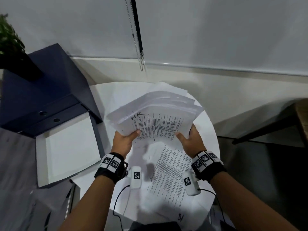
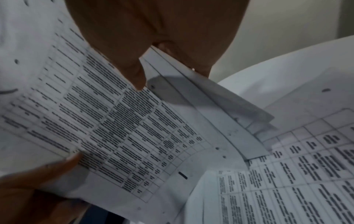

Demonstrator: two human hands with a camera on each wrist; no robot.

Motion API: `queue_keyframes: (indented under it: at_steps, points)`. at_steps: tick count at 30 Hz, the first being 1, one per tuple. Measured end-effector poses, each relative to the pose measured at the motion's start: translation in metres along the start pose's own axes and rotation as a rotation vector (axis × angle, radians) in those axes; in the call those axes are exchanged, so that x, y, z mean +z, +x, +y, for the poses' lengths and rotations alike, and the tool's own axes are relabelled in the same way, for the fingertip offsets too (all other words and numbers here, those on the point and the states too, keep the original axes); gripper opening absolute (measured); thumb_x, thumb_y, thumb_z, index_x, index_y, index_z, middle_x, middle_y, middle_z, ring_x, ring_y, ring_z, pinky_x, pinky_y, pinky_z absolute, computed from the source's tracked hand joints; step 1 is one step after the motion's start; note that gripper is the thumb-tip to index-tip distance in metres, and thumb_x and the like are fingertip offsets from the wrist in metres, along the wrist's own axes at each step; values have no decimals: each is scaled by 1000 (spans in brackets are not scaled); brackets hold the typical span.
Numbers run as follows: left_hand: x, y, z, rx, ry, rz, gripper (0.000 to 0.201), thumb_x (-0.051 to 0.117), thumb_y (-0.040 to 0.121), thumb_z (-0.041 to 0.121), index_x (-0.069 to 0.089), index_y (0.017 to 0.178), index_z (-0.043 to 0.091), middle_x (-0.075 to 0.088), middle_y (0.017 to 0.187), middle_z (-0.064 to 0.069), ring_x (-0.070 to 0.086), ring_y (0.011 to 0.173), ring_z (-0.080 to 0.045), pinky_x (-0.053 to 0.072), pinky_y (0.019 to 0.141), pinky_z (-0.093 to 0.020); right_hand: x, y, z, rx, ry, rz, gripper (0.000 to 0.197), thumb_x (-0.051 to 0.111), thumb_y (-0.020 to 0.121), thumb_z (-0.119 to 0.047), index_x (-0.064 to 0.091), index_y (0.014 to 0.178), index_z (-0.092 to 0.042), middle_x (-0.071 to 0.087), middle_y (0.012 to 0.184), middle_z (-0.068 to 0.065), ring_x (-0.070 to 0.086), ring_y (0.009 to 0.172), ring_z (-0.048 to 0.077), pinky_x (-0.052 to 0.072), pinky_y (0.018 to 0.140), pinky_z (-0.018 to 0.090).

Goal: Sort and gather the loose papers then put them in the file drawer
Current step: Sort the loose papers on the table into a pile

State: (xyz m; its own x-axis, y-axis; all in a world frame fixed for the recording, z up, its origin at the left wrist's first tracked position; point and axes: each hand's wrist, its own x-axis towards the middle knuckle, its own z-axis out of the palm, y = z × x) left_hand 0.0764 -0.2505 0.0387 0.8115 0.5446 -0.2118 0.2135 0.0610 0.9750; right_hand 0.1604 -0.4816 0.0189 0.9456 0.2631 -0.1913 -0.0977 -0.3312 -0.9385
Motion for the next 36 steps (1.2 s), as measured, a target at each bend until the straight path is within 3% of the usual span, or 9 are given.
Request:
queue_keyframes:
  at_steps: [5,10,14,17,21,23,27,31,36]
  points:
    - [-3,19,-2,1,8,-28,47,86,69,18,69,112,11,75,107,-4,70,104,-22,55,92,-46,1,-1,-11,-38,-142,134,31,61,94,-21,63,120,-6,69,111,8,61,98,18,43,83,25]
    - [-14,34,-8,32,-27,-131,47,78,81,12,52,119,22,66,115,1,65,105,-16,53,91,-30,-14,-11,10,40,-9,219,25,71,83,-29,71,103,-14,73,96,3,68,92,22,54,82,36]
    - [-38,39,-63,-229,426,-29,50,67,90,28,44,133,18,49,139,-4,49,127,-25,41,104,-35,-14,-34,67,308,24,297,17,74,81,-18,72,97,-10,73,89,12,70,88,31,56,79,43]
    - [-47,38,-94,-398,795,91,69,63,87,37,32,144,13,25,155,-16,30,141,-36,31,114,-46,-5,-55,109,525,-65,289,21,73,82,-11,69,100,-1,71,93,18,67,86,33,56,81,48]
    - [-45,37,-112,-547,884,64,104,61,84,54,-5,155,15,-21,160,-15,-1,150,-38,14,119,-53,6,-66,131,657,-145,293,32,73,83,-14,65,108,4,66,96,22,63,84,33,53,79,43]
    - [-37,33,-118,-516,960,33,107,61,78,60,0,154,18,-17,161,-14,-1,149,-38,16,118,-55,4,-65,133,641,-177,288,35,71,86,-15,64,113,6,66,102,25,59,83,30,50,79,39]
    - [-37,44,-113,-456,859,164,99,66,69,62,23,144,15,20,151,-15,30,136,-39,38,105,-50,2,-63,133,653,-153,309,38,72,85,-15,64,114,8,63,94,20,60,82,31,52,82,43]
    - [-50,62,-118,-627,662,281,133,73,68,65,-10,153,6,8,162,-15,22,147,-34,25,117,-49,4,-63,130,667,-139,316,35,70,87,-14,64,114,8,66,99,24,59,81,30,50,79,40]
    - [-34,59,-108,-523,864,193,115,80,66,53,16,150,9,8,158,-13,13,145,-36,31,110,-52,4,-61,127,662,-124,289,37,70,87,-14,63,116,8,64,99,23,58,82,30,49,79,39]
